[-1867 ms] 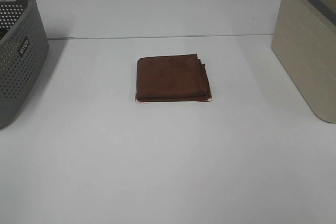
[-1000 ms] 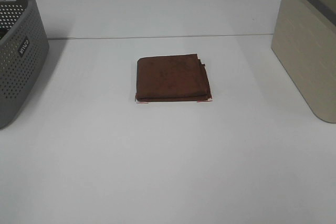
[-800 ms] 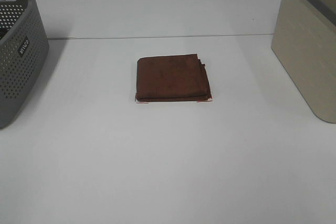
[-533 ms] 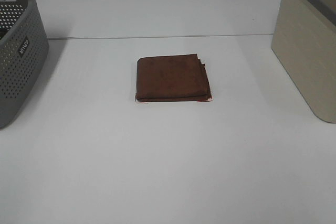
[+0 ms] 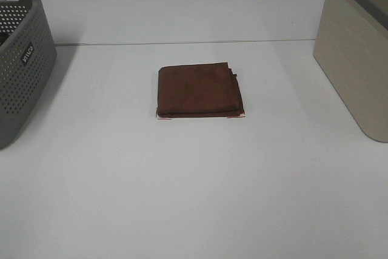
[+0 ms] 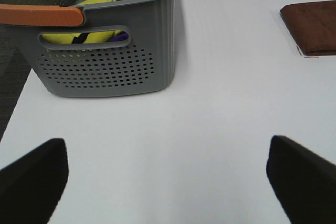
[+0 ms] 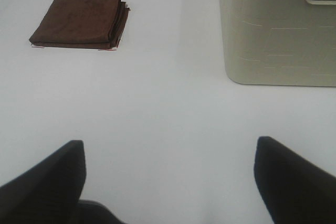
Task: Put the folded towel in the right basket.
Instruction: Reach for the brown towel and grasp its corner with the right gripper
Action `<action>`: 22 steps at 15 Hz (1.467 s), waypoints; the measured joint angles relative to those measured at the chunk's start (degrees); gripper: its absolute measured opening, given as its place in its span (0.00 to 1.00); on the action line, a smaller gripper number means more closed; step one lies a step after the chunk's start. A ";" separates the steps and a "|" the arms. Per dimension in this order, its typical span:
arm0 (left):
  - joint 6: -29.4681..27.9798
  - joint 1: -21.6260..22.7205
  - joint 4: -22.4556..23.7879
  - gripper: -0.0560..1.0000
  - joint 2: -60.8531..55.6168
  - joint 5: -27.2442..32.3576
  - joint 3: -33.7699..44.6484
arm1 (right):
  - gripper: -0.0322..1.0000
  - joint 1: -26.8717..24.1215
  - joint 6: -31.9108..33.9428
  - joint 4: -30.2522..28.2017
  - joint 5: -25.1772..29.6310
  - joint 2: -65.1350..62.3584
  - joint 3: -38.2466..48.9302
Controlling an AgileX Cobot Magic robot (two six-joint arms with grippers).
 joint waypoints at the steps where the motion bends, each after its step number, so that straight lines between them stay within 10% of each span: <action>1: 0.00 0.00 0.00 0.98 0.00 0.00 0.00 | 0.83 0.00 0.00 0.00 0.00 0.00 0.00; 22: 0.00 0.00 0.00 0.98 0.00 0.00 0.00 | 0.83 0.00 0.00 -0.06 0.00 0.00 0.00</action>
